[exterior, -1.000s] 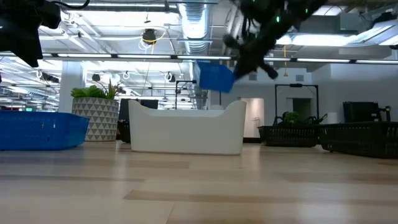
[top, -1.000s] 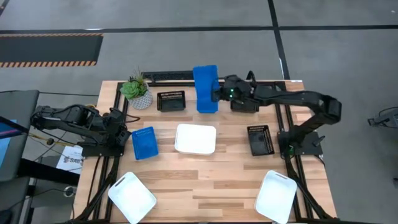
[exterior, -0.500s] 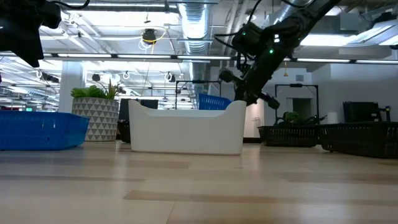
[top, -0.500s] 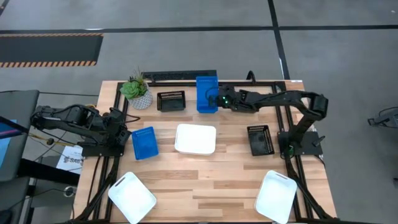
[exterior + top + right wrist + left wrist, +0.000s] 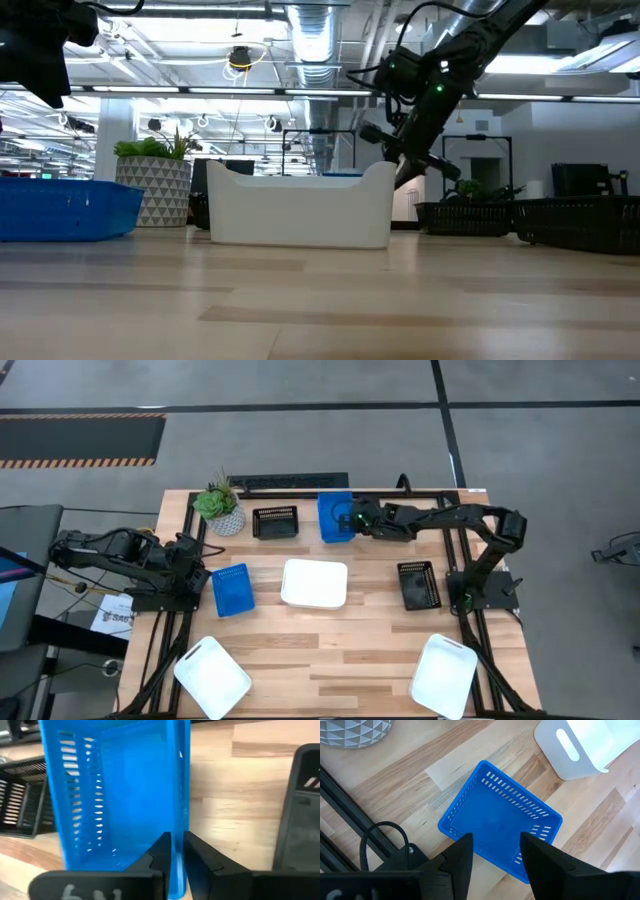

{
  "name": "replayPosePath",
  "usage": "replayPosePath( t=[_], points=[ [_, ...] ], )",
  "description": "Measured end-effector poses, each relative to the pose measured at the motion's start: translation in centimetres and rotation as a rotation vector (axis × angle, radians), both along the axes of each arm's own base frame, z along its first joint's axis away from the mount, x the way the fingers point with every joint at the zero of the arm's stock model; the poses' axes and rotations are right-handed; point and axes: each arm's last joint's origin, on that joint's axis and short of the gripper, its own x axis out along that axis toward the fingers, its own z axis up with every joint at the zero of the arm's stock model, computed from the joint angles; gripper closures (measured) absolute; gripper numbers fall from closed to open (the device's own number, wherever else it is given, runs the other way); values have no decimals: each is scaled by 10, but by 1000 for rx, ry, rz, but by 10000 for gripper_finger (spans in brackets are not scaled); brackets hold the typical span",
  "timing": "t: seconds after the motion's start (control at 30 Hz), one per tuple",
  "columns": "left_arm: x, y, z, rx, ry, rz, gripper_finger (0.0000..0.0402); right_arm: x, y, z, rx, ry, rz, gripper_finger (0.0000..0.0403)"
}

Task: Stack baskets by color
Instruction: Stack the bottom blue bin on top of the top blue bin, then stack the bottom right black bin on top of the top right black bin

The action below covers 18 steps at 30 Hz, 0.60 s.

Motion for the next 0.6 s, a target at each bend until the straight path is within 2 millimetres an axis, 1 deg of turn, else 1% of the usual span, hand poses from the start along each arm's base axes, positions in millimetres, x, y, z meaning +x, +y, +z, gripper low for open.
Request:
replayPosePath(
  t=[0.17, 0.3, 0.43, 0.53, 0.6],
  points=[
    [0, 0, 0, 0, 0, 0, 252, 1, 0, 1, 7, -13, 15, 284],
    [0, 0, 0, -3, 0, -1, 252, 2, 0, 4, -28, -11, 58, 246],
    [0, 0, 0, -7, 1, -1, 252, -4, 2, 23, -77, -28, 112, 222],
    [0, 0, 0, -11, 0, 5, 252, -18, 8, 43, -81, -17, 180, 215],
    [0, 0, 0, -15, 1, 4, 252, -32, 19, 55, -49, 25, 218, 214]
  ],
)
